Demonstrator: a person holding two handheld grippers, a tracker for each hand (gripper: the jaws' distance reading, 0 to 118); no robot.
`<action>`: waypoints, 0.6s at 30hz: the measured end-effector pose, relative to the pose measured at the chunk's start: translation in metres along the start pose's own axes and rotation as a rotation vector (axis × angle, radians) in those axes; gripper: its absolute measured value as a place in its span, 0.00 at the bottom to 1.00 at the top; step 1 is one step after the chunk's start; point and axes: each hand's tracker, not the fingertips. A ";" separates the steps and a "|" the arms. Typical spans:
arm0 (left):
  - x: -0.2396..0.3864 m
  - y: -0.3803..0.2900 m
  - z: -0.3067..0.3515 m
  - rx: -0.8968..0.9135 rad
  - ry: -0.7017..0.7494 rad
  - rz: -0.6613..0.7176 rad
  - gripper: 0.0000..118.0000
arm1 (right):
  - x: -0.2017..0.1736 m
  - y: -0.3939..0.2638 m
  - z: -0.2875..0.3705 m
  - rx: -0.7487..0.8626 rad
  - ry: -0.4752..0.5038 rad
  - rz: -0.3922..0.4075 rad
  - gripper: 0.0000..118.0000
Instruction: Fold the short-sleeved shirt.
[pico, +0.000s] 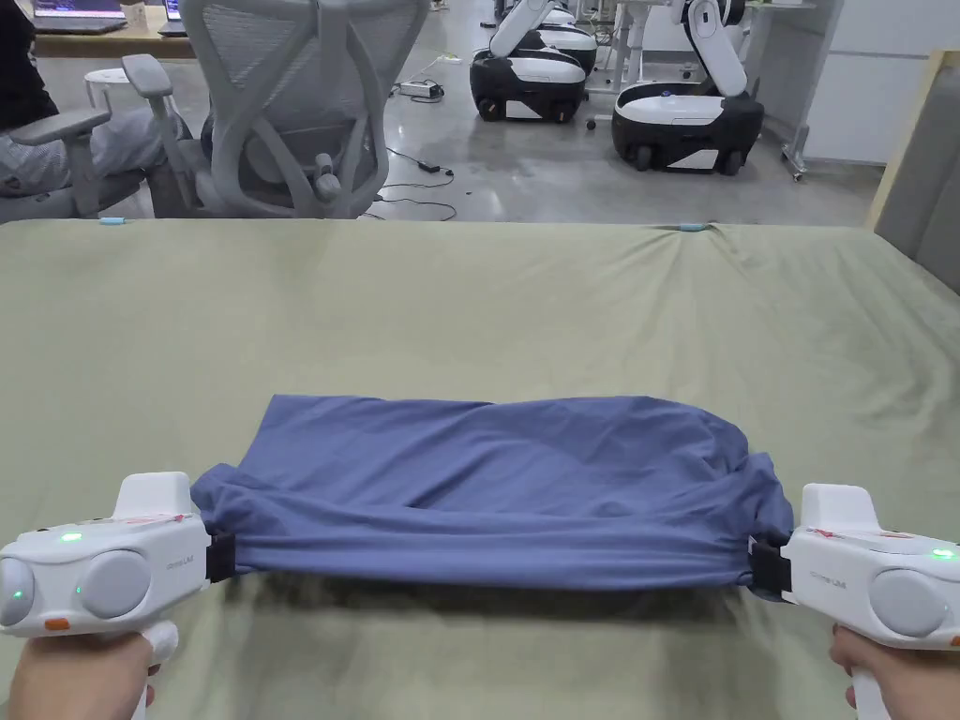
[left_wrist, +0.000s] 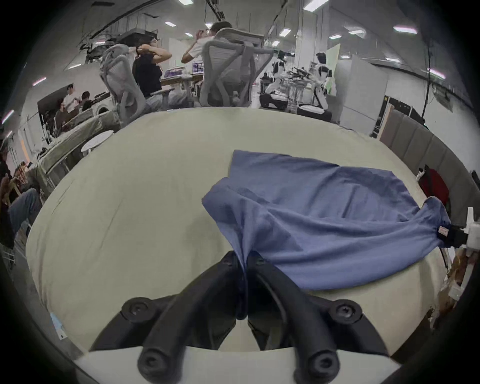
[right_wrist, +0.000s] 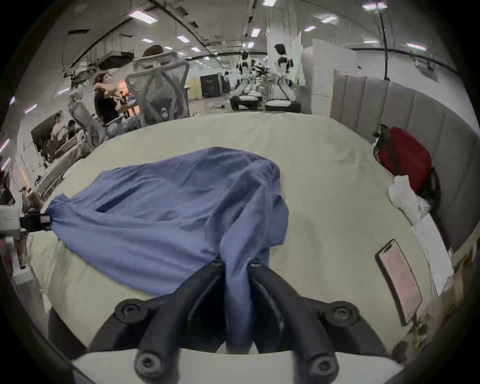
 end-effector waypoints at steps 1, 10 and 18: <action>-0.001 -0.003 0.005 -0.001 -0.002 -0.002 0.02 | 0.002 -0.001 0.001 -0.003 0.004 0.005 0.07; -0.008 -0.053 0.003 -0.076 -0.035 0.047 0.03 | 0.011 -0.045 -0.008 -0.074 0.000 -0.010 0.07; 0.003 -0.040 0.027 0.122 0.030 0.006 0.67 | -0.008 -0.035 0.018 0.059 -0.025 -0.023 0.95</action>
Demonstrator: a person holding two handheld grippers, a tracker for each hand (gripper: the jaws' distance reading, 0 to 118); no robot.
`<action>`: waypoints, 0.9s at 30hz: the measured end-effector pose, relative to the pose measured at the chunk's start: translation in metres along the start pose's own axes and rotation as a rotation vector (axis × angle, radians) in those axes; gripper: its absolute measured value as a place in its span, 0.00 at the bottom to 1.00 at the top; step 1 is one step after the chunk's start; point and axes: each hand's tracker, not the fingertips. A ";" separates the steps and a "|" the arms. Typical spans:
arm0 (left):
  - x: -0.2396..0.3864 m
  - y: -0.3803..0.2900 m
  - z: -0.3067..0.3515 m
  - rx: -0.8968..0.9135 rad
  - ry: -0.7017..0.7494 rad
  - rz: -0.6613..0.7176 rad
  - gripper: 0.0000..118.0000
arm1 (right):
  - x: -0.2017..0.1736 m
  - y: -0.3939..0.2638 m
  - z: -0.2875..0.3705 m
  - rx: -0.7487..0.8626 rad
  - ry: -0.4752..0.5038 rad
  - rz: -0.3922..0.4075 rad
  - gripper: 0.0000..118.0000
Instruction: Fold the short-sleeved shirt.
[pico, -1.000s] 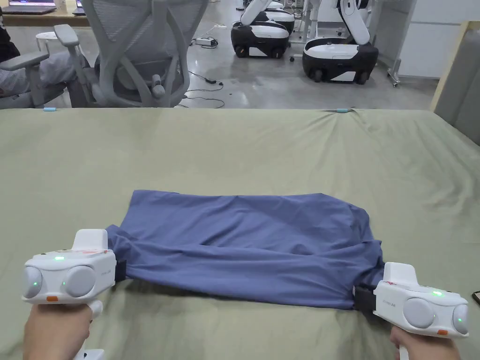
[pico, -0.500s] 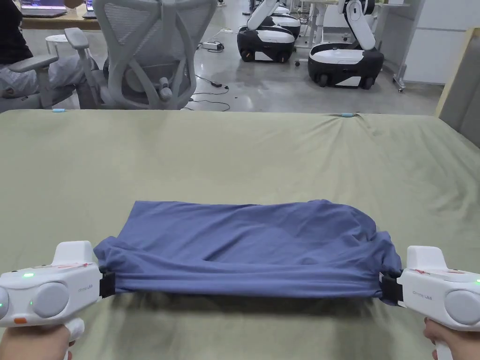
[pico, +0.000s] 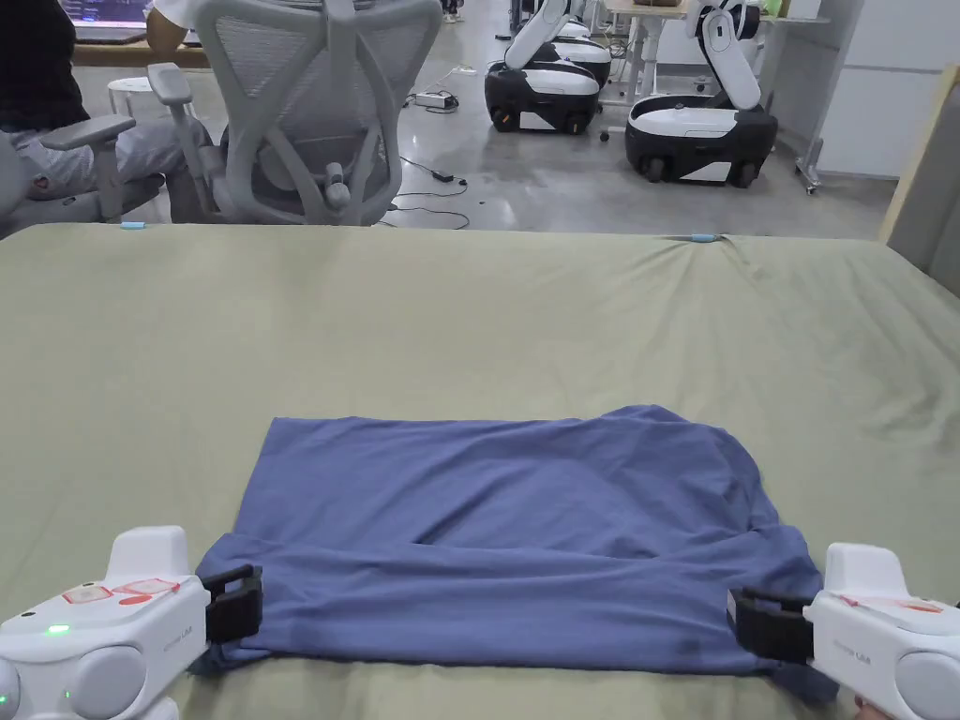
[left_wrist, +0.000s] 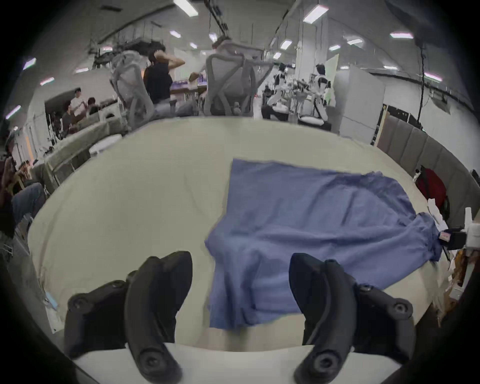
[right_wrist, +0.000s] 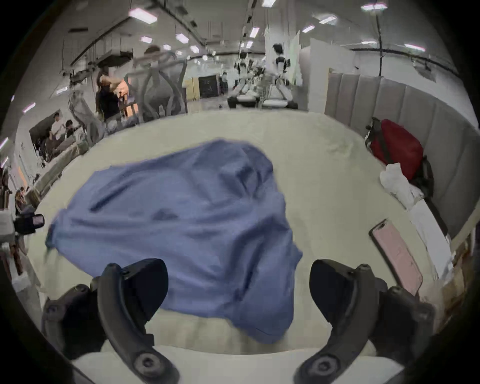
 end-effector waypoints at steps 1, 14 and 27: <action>0.004 0.007 0.003 0.027 0.007 -0.012 0.67 | -0.007 0.007 0.007 0.045 0.000 -0.006 0.95; 0.077 0.018 -0.012 0.080 -0.135 -0.143 0.00 | -0.113 0.032 0.016 0.211 0.146 0.054 0.01; 0.029 0.113 -0.142 -0.076 -0.022 -0.138 0.00 | -0.090 0.057 -0.043 0.159 0.101 0.091 0.00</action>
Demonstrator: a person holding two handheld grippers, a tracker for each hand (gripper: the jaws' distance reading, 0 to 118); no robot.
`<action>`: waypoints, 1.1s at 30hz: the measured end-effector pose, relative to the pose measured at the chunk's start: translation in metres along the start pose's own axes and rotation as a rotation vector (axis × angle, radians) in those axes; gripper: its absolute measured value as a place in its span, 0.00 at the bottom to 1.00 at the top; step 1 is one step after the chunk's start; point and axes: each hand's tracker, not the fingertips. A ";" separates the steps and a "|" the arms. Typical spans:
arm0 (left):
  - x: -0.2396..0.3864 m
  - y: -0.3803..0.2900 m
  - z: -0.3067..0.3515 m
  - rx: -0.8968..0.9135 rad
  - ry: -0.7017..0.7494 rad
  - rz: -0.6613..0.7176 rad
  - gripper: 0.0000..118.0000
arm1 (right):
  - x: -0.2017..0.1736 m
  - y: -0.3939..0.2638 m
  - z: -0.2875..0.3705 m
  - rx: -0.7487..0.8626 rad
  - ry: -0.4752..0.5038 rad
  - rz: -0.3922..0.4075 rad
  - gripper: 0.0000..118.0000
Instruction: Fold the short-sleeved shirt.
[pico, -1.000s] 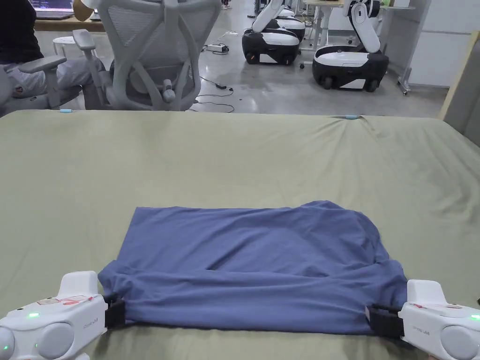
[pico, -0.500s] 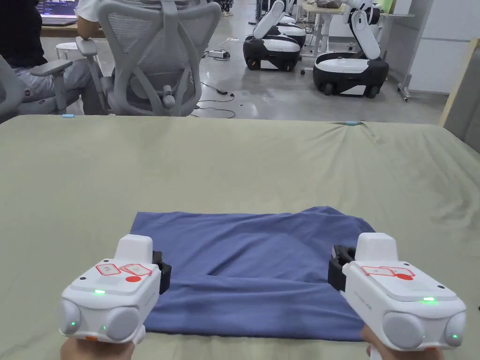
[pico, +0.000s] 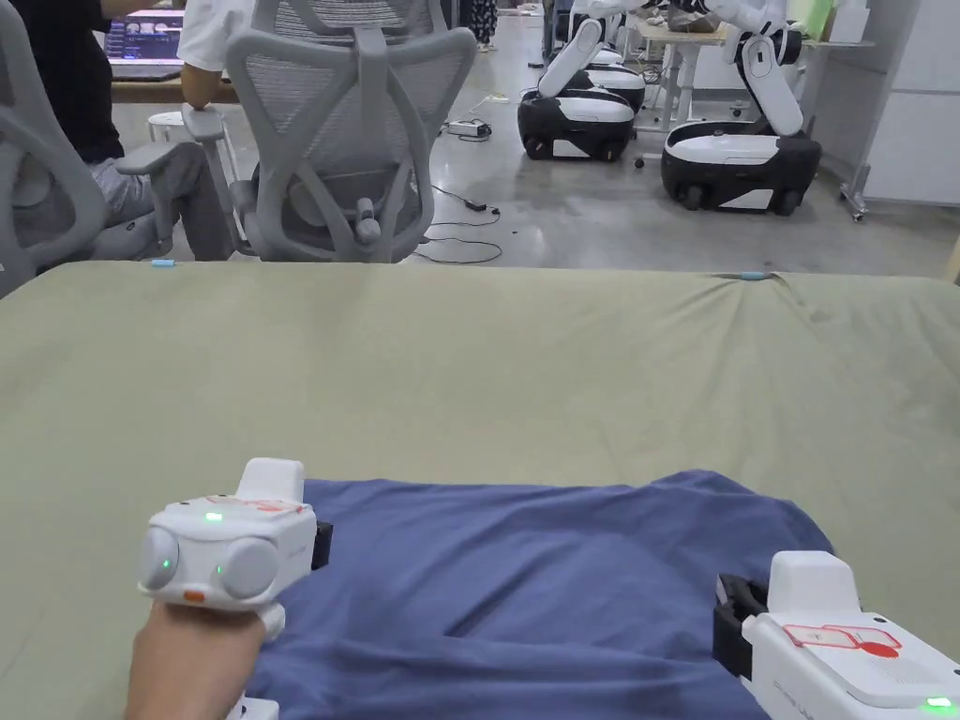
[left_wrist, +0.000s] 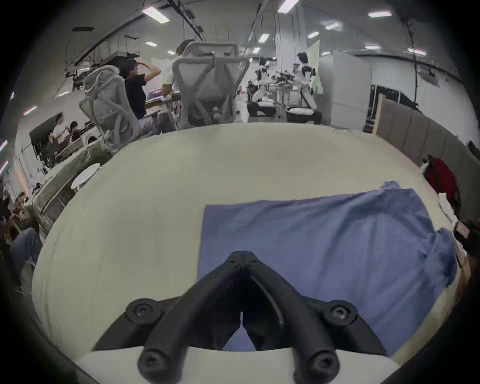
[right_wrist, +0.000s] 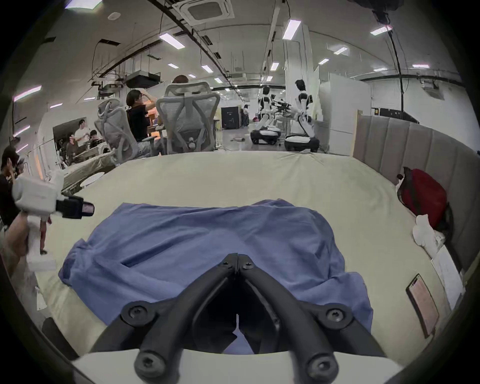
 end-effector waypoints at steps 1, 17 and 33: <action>-0.006 0.009 -0.015 -0.015 -0.011 0.007 0.00 | 0.004 0.002 -0.005 -0.005 -0.003 -0.005 0.00; -0.007 0.051 -0.149 -0.242 0.056 0.071 0.76 | 0.126 0.030 -0.080 -0.134 -0.201 -0.096 0.00; 0.000 0.051 -0.081 -0.120 -0.008 0.034 0.01 | 0.149 0.052 -0.229 -0.516 -0.174 -0.064 0.61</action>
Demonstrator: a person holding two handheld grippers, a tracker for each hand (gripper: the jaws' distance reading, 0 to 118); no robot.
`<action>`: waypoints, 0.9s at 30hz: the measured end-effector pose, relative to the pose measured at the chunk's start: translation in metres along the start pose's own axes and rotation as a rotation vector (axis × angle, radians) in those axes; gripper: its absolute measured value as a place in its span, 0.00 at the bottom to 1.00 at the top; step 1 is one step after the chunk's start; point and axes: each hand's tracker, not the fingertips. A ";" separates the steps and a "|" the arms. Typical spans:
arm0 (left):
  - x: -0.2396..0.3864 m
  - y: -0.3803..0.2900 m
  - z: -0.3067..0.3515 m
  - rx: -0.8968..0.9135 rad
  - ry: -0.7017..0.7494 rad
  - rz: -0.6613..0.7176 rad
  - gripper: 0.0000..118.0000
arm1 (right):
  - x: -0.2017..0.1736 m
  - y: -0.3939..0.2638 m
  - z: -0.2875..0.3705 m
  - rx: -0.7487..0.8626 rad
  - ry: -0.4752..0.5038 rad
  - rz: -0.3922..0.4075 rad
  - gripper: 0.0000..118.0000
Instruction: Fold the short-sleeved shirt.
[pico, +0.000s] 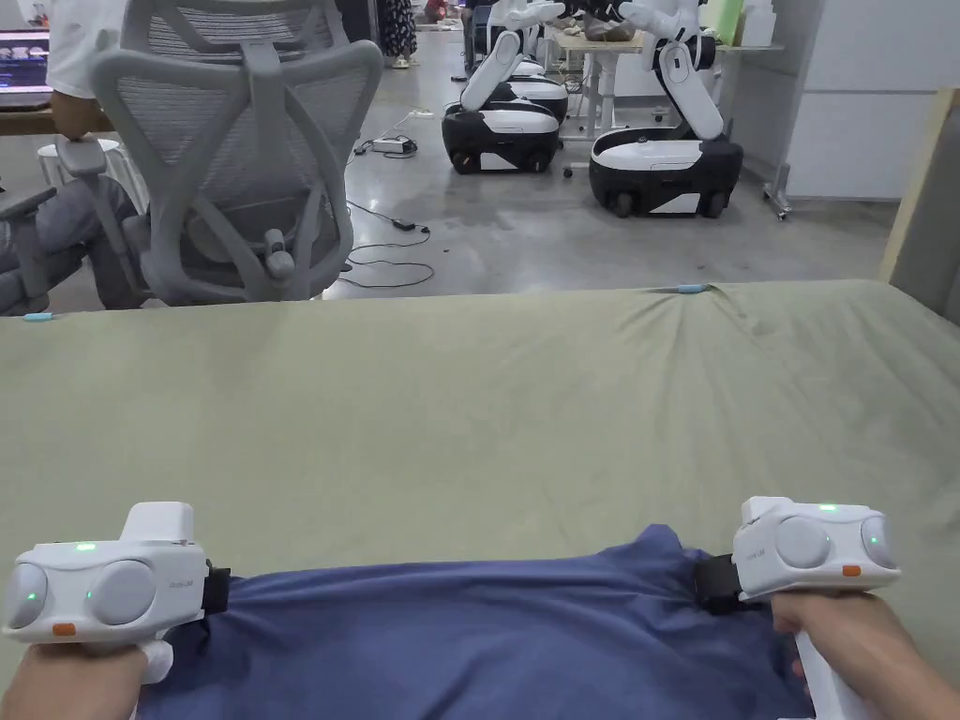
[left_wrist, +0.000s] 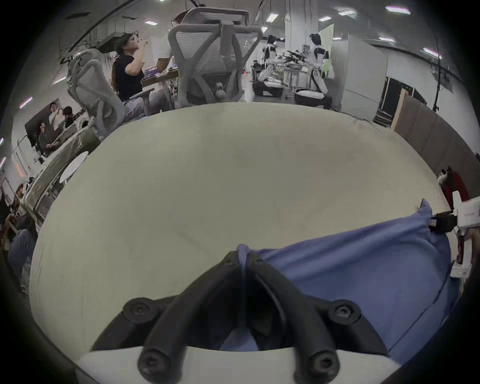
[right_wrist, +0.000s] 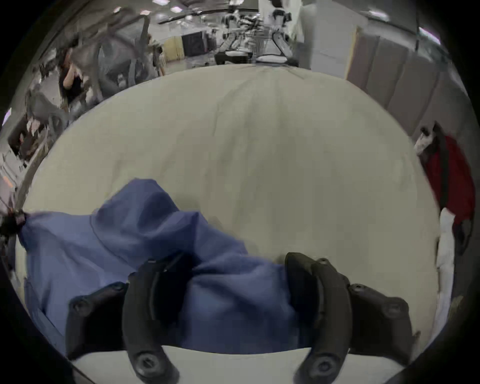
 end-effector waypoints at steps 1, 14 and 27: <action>-0.004 -0.001 -0.003 -0.007 0.000 0.001 0.01 | 0.001 0.001 0.014 0.090 0.006 0.007 0.42; -0.024 -0.039 0.134 0.187 -0.063 0.047 0.01 | -0.001 -0.080 0.186 0.395 0.045 0.074 0.07; -0.037 -0.213 0.171 0.050 -0.078 0.064 0.02 | -0.013 -0.254 0.189 0.314 0.045 0.046 0.07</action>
